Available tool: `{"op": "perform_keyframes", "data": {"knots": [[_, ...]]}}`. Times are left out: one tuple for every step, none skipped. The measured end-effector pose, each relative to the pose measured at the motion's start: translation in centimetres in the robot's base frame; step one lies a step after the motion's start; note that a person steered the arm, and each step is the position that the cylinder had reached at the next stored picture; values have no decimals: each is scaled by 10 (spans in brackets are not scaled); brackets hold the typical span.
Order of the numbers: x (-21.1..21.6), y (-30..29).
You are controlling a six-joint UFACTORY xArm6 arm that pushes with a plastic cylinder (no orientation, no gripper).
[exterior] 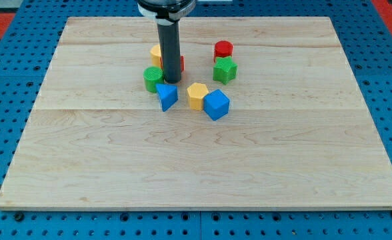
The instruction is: Move the red star on top left of the red circle
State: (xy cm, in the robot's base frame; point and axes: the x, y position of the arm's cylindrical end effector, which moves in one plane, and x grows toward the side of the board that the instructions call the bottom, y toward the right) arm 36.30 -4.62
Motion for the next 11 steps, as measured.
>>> {"op": "perform_keyframes", "data": {"knots": [[-26, -14], [-31, -50], [-31, -84], [-40, -66], [-53, -22], [-74, 17], [-94, 38], [-96, 23], [-100, 12], [-115, 22], [-120, -9]]}}
